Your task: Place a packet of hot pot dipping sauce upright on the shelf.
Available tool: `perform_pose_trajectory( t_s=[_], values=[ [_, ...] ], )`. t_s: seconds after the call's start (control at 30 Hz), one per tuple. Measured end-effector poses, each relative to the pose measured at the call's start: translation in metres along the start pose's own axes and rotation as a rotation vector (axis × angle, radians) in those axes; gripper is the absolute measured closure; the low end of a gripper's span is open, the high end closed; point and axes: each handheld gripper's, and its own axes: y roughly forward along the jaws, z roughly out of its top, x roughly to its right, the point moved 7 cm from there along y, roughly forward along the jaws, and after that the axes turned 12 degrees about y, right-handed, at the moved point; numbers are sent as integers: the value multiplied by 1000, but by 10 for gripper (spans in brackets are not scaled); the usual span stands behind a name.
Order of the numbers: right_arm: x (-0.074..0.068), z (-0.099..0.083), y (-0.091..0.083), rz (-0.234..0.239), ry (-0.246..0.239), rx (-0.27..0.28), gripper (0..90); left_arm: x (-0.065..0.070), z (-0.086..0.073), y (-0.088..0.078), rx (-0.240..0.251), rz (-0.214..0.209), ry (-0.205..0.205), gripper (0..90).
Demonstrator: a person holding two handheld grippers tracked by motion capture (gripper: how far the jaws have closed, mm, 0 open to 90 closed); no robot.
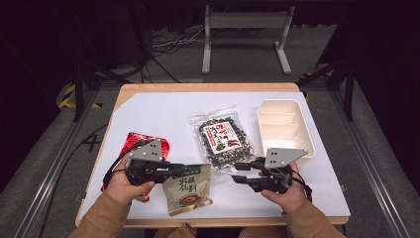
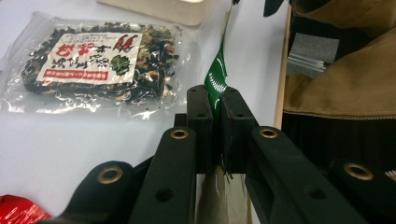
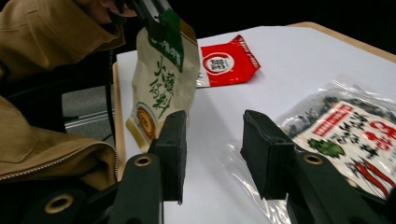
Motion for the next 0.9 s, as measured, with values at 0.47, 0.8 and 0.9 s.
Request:
perform_pose_trajectory(
  t_s=[0.47,0.8,0.9],
  values=[
    [-18,20,24,16,-105,-111,587,13,14,-6,11,6,62,845],
    [-28,30,42,14,-168,-230,580,19,20,-4,18,-1,72,845],
    [-32,32,52,19,-199,-283,579,19,20,-3,14,0,76,845]
  ],
)
